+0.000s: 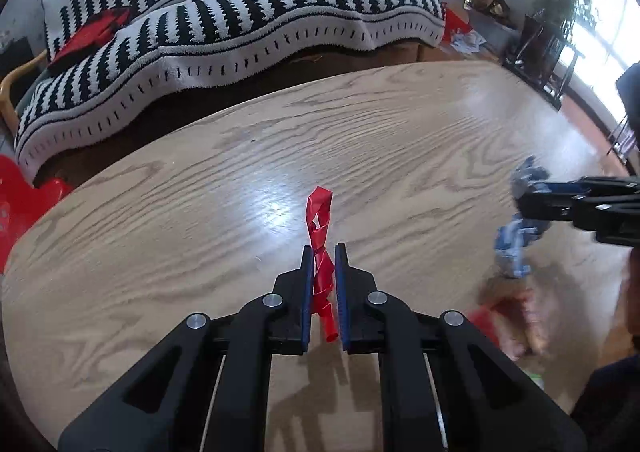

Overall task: Collect trash
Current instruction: 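Grasp the crumpled silver-blue foil with the right tool while the left tool grasps the red ribbon, then carry ribbon and foil over the bin and open both tools, then return both tools from the bin to the table, then grasp the green-white packaging with the left tool while the right tool grasps the red cigarette box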

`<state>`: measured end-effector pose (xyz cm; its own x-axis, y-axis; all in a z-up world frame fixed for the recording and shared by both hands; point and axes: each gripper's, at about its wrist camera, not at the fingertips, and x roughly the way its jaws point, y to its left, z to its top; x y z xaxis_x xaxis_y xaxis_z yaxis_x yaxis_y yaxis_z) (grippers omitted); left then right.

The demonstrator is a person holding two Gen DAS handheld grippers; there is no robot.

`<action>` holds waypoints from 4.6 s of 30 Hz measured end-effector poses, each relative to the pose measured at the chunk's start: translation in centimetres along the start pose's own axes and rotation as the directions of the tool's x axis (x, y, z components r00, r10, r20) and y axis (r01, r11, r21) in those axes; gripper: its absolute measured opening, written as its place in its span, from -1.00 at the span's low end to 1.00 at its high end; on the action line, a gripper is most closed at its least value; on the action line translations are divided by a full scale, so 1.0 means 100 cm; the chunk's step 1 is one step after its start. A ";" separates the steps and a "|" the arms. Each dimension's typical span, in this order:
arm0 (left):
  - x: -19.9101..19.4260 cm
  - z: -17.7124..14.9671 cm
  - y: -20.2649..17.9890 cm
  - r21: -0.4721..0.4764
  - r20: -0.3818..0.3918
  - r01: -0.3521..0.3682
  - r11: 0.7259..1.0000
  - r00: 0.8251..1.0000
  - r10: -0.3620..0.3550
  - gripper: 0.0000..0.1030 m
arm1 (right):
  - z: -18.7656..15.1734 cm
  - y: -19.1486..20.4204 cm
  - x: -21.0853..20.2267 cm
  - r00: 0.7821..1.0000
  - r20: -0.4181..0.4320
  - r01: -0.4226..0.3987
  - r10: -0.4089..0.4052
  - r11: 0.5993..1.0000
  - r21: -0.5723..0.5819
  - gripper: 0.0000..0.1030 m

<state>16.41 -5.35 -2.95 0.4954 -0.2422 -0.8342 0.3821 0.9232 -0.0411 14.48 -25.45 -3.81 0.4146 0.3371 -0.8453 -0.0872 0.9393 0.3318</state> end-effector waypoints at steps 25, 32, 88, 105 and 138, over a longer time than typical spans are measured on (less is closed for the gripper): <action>-0.040 -0.006 -0.301 0.288 -0.009 0.268 0.919 0.961 -0.277 -0.81 | -0.164 -0.225 -0.212 0.938 0.176 0.228 -0.299 0.914 0.336 -0.47; -0.019 -0.030 -0.422 0.417 -0.117 0.403 0.815 0.913 -0.391 -0.81 | -0.238 -0.327 -0.261 0.904 0.150 0.269 -0.400 0.805 0.529 -0.47; 0.013 -0.059 -0.519 0.414 -0.214 0.583 0.699 0.808 -0.548 0.65 | -0.280 -0.369 -0.303 0.821 0.119 0.379 -0.559 0.688 0.619 0.68; -0.087 -0.034 -0.239 0.250 0.056 0.309 0.917 0.941 -0.333 0.74 | -0.138 -0.176 -0.200 0.941 0.221 0.211 -0.256 0.955 0.208 0.71; -0.032 -0.101 -0.046 0.215 -0.112 0.315 0.924 0.948 -0.297 0.49 | -0.075 0.013 0.016 0.992 -0.086 0.057 -0.090 0.944 -0.326 0.71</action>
<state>5.19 -5.85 -5.59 0.2686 -0.4702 -0.8407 0.6773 0.7127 -0.1823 8.23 -23.22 -7.82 0.3416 0.2554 -0.9045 -0.3536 0.9266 0.1281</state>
